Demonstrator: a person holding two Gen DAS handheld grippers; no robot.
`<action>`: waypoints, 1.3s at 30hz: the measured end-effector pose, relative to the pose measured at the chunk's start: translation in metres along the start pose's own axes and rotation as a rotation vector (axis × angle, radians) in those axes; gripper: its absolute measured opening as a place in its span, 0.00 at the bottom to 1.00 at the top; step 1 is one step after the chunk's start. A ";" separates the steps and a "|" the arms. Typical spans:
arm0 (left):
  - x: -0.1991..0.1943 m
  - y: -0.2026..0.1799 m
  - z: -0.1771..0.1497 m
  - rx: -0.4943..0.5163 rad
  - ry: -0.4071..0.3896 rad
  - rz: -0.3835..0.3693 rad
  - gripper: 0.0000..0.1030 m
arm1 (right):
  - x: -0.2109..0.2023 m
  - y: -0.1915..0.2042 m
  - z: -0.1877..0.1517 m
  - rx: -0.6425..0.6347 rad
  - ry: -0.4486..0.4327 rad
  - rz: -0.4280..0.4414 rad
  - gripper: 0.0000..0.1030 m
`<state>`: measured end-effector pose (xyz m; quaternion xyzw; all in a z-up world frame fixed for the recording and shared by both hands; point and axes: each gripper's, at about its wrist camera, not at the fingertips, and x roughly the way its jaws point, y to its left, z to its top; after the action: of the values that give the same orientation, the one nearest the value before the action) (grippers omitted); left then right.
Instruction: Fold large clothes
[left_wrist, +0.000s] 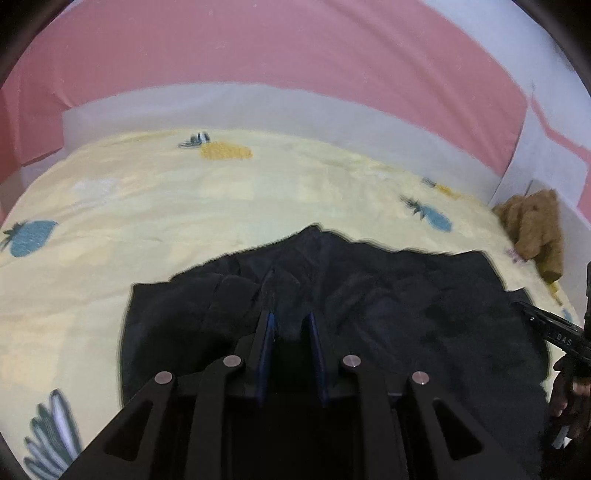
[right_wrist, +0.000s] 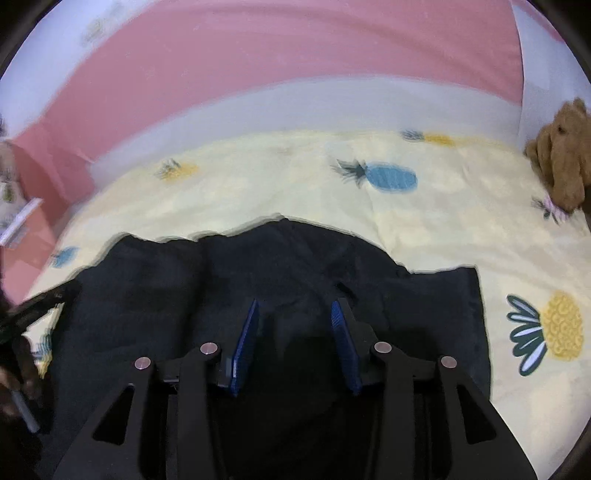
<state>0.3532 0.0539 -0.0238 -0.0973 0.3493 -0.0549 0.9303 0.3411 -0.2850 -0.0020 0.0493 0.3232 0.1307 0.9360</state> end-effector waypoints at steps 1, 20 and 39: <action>-0.015 -0.004 -0.002 0.012 -0.021 -0.011 0.20 | -0.010 0.007 -0.002 -0.009 -0.010 0.017 0.41; -0.077 -0.048 -0.059 0.118 0.035 -0.124 0.20 | -0.044 0.059 -0.070 -0.083 0.074 0.143 0.41; -0.027 -0.047 -0.104 0.102 0.140 -0.097 0.20 | 0.011 0.065 -0.110 -0.084 0.195 0.098 0.42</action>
<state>0.2623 -0.0025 -0.0727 -0.0623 0.4050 -0.1242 0.9037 0.2681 -0.2185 -0.0833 0.0131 0.4044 0.1940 0.8937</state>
